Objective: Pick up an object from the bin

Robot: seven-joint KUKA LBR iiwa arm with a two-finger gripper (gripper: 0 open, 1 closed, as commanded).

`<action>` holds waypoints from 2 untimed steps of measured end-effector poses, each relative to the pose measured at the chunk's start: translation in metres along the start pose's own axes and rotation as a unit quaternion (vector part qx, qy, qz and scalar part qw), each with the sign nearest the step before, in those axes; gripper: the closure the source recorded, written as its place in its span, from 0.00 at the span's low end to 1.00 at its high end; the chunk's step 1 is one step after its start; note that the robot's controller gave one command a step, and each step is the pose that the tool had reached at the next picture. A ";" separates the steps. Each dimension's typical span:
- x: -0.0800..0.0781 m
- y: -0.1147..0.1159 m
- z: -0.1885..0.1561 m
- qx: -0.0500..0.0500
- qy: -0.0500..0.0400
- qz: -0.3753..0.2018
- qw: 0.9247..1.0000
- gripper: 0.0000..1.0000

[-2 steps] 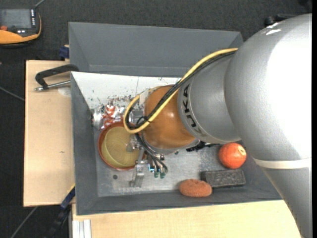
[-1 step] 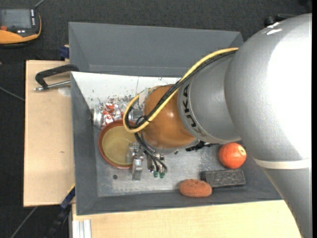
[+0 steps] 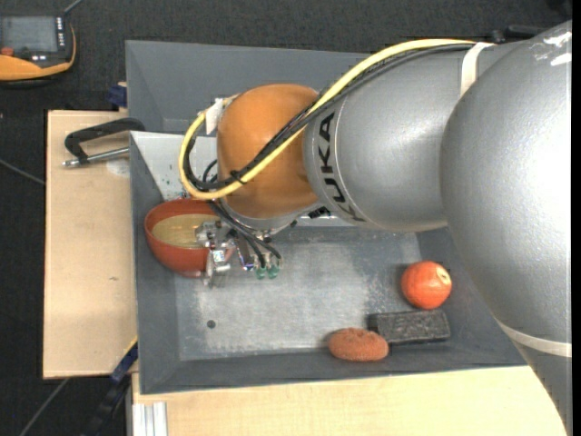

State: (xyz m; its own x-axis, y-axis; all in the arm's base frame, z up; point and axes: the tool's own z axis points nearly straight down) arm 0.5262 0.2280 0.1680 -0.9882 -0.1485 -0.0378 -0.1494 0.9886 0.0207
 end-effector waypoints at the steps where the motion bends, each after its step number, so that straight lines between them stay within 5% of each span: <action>1: 0.002 -0.030 0.101 -0.001 0.012 -0.002 1.000 1.00; 2: -0.028 -0.015 0.040 -0.001 0.019 0.056 0.998 1.00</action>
Offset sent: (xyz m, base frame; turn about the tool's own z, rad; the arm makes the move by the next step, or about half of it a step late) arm 0.0125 -0.0302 -0.0980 0.0029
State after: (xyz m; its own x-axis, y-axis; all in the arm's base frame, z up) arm 0.5578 0.2185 0.1287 -0.9993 -0.0372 0.0032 -0.0371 0.9990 0.0252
